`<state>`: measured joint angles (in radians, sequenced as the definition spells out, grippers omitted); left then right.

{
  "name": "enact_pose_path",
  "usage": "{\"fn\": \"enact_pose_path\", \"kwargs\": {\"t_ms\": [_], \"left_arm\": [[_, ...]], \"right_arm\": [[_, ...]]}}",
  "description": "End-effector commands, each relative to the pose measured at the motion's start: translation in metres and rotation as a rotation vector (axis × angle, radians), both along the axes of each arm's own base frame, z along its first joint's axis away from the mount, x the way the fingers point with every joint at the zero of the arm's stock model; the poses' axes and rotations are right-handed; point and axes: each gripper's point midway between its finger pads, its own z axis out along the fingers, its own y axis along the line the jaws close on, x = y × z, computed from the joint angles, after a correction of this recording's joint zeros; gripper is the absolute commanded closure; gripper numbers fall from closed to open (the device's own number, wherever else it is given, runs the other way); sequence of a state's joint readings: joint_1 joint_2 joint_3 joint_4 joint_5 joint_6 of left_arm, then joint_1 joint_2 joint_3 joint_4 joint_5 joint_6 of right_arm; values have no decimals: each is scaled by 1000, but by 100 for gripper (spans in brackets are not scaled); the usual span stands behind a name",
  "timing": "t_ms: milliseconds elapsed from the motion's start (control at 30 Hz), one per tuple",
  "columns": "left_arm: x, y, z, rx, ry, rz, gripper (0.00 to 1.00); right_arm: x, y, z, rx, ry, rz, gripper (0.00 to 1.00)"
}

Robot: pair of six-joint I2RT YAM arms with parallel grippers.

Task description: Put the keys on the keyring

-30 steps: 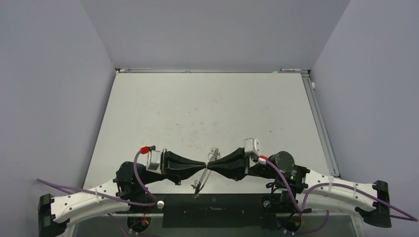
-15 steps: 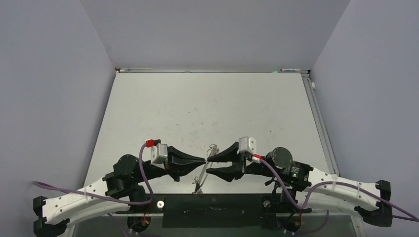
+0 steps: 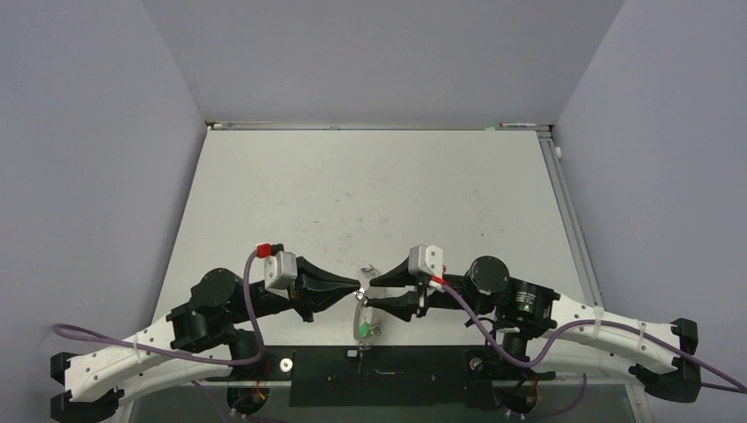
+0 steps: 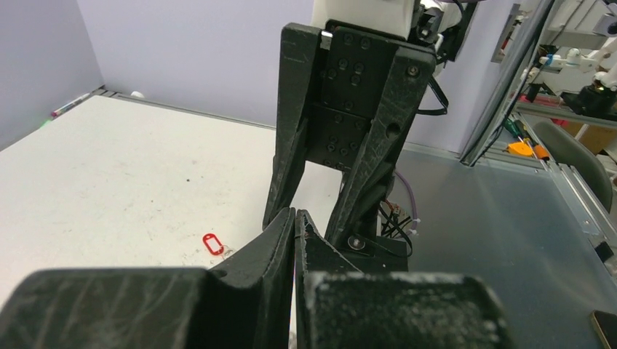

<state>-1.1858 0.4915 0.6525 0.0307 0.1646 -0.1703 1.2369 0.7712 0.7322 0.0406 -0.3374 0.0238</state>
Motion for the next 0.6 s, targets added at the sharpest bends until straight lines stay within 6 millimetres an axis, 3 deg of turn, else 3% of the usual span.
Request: {"fn": "enact_pose_path", "kwargs": {"t_ms": [0,67,167,267,333,400,467,567], "left_arm": [[12,9,5,19,20,85,100],[32,18,-8,27,76,211,100],[59,38,-31,42,155,402,99],[70,47,-44,107,200,488,77],[72,47,-58,197,226,512,55],[75,48,-72,283,241,535,43],[78,49,-82,352,254,560,35],[79,49,-97,450,241,564,28]], "right_arm": [[12,0,12,-1,-38,-55,63],[29,-1,4,-16,5,-159,62],[64,-10,-29,-67,118,-398,60],[101,-39,-77,-143,280,-731,54],[105,-57,-113,-204,415,-881,50],[103,-70,-143,-257,515,-973,45],[98,-82,-171,-312,583,-1035,42],[91,-88,-198,-354,628,-1038,43]]}}
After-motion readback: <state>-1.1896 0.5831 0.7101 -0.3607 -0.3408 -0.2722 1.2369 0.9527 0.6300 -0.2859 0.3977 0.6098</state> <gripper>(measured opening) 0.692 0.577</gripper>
